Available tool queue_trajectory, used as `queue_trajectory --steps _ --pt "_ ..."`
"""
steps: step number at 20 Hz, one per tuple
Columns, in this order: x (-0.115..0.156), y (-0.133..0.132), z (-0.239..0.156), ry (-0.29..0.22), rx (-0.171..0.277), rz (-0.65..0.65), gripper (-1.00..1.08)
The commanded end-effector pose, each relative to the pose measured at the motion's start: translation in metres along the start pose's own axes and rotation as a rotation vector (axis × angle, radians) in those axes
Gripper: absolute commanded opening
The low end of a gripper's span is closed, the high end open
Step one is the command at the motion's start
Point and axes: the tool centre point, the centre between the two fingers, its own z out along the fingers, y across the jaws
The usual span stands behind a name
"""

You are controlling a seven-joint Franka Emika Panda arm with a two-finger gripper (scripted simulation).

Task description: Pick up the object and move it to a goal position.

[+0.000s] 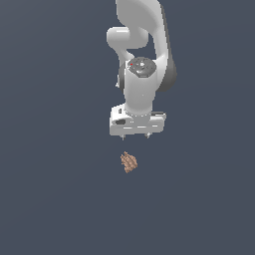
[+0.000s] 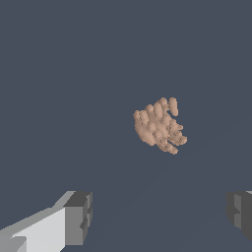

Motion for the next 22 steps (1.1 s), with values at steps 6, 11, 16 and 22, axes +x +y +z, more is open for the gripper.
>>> queue_trajectory --steps 6,11,16,22 --pt "0.001 0.008 -0.002 0.005 -0.010 0.018 1.00" --pt "0.001 0.019 -0.005 0.012 -0.023 0.048 1.00" --pt "0.002 0.018 -0.004 0.011 -0.022 0.041 1.00" --pt "0.007 0.019 0.003 0.006 -0.021 -0.010 1.00"
